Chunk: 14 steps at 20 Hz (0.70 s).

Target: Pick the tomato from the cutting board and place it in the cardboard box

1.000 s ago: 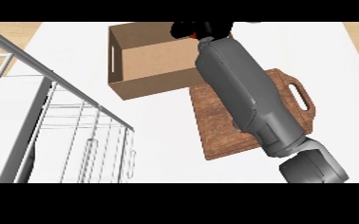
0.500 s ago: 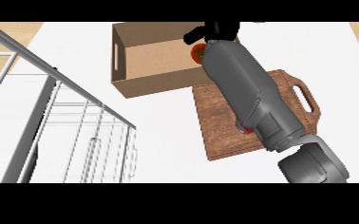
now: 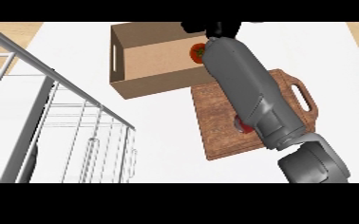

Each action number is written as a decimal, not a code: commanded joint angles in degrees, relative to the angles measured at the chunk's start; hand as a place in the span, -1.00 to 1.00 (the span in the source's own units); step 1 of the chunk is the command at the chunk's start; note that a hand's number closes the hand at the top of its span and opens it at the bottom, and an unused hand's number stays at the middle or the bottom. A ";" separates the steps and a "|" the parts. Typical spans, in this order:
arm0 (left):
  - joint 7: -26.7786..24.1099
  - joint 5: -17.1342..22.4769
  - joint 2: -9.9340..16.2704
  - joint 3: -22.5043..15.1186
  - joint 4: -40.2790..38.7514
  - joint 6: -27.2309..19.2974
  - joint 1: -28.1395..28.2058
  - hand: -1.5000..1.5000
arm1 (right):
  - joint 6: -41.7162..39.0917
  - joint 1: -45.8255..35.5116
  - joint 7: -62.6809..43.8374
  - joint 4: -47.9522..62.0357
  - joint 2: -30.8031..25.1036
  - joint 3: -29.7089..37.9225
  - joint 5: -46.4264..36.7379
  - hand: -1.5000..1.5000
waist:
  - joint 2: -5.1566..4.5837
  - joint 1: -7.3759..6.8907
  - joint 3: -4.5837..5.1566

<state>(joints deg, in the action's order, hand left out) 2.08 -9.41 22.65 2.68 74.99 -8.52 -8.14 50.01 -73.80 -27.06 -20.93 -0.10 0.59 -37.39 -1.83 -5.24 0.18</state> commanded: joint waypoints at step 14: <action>-0.47 -0.10 -0.34 3.52 0.40 -0.91 5.64 0.00 | 3.37 20.87 9.11 -25.36 -0.82 0.91 8.58 -1.00 | 2.51 6.86 -0.16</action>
<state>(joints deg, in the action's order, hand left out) 2.71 -8.75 23.41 5.96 76.87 -8.30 -2.36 53.87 -60.21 -16.14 -38.53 -0.91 3.33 -28.39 0.28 -0.03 0.23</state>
